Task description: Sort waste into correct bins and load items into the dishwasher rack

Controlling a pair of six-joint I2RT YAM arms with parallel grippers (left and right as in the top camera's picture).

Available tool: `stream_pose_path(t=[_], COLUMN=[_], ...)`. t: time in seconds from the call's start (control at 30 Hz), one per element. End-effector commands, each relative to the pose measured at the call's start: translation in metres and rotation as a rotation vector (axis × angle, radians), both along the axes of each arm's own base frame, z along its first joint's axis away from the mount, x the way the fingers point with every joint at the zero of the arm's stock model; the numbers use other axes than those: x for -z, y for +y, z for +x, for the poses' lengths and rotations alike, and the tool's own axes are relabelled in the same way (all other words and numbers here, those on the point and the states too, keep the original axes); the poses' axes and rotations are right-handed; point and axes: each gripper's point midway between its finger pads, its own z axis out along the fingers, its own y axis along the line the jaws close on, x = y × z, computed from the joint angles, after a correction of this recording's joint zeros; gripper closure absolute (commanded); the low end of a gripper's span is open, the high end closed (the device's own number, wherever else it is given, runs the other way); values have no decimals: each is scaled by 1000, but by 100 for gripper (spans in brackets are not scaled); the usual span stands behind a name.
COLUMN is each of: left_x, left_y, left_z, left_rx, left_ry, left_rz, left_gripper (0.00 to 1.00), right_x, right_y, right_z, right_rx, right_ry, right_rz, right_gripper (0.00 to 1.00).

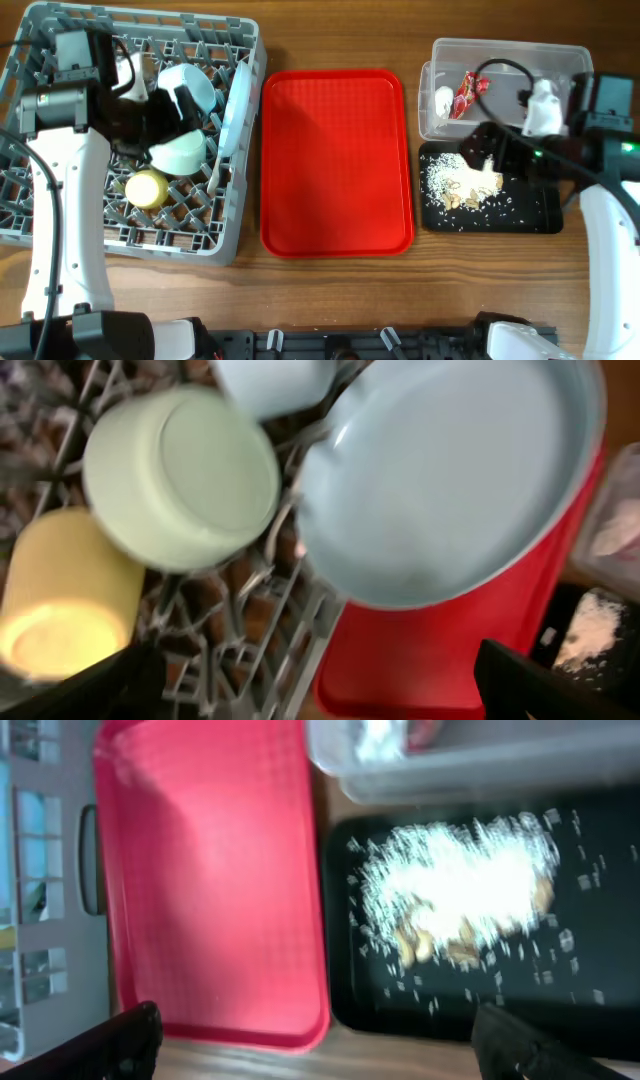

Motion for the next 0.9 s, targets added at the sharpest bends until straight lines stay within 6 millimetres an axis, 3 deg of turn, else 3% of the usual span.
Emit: stream_pose_path(t=[0.0, 0.17, 0.4, 0.67, 0.87], left_x=[9, 5, 0, -14, -34], left_y=[16, 13, 2, -9, -11], left_z=[-17, -32, -54, -97, -131], left_rx=[-56, -34, 5, 16, 2], left_ry=[88, 110, -40, -355, -585], left_rz=[81, 89, 126, 147, 160], left_gripper=[0, 0, 0, 0, 0], right_x=[7, 12, -11, -55, -64], right_y=[8, 9, -4, -6, -9], right_z=[11, 11, -2, -50, -91], right_rx=[-64, -45, -5, 33, 61], right_ry=[5, 32, -79, -406, -493], right_rz=[-59, -48, -133, -176, -207], right_gripper=[0, 0, 0, 0, 0])
